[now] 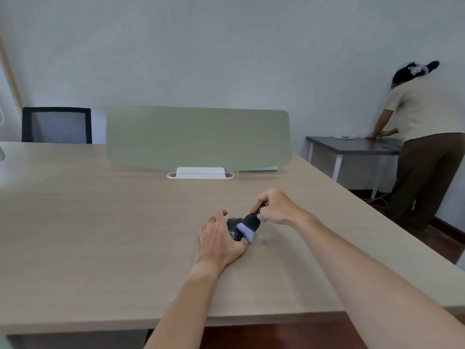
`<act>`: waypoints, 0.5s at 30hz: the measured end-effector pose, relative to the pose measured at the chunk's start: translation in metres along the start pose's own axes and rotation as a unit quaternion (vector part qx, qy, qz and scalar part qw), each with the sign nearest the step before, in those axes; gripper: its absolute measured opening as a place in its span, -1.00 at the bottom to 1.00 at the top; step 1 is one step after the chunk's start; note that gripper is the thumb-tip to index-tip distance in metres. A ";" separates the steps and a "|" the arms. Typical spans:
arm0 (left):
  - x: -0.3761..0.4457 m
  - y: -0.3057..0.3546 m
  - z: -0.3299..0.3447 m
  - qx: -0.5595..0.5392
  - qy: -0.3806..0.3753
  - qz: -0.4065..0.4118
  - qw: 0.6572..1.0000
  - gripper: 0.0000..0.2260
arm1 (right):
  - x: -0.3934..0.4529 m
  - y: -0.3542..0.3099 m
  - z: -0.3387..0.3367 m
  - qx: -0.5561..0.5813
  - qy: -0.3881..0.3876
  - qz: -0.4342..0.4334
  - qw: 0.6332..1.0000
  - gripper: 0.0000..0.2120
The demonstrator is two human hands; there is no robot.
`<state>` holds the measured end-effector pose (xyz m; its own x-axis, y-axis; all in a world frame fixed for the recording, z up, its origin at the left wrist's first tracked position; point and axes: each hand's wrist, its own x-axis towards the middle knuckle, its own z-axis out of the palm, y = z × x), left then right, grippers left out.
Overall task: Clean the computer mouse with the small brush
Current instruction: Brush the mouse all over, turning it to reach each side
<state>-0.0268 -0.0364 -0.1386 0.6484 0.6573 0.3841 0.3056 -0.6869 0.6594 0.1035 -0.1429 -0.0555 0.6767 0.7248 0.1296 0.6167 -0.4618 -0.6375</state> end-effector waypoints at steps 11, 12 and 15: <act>0.002 -0.004 0.003 -0.002 0.000 -0.004 1.000 -0.36 | 0.007 0.009 -0.001 0.019 0.097 -0.010 0.995 -0.70; 0.002 -0.004 0.004 0.000 0.002 -0.003 1.000 -0.36 | 0.006 0.008 -0.002 0.047 0.078 0.004 0.996 -0.71; 0.002 -0.005 0.004 -0.001 0.008 0.003 1.000 -0.35 | 0.006 0.003 -0.001 0.092 0.030 0.021 0.995 -0.73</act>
<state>-0.0237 -0.0331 -0.1437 0.6395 0.6580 0.3977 0.3012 -0.6903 0.6579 0.1099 -0.1405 -0.0563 0.7271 0.6718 0.1412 0.5067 -0.3865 -0.7706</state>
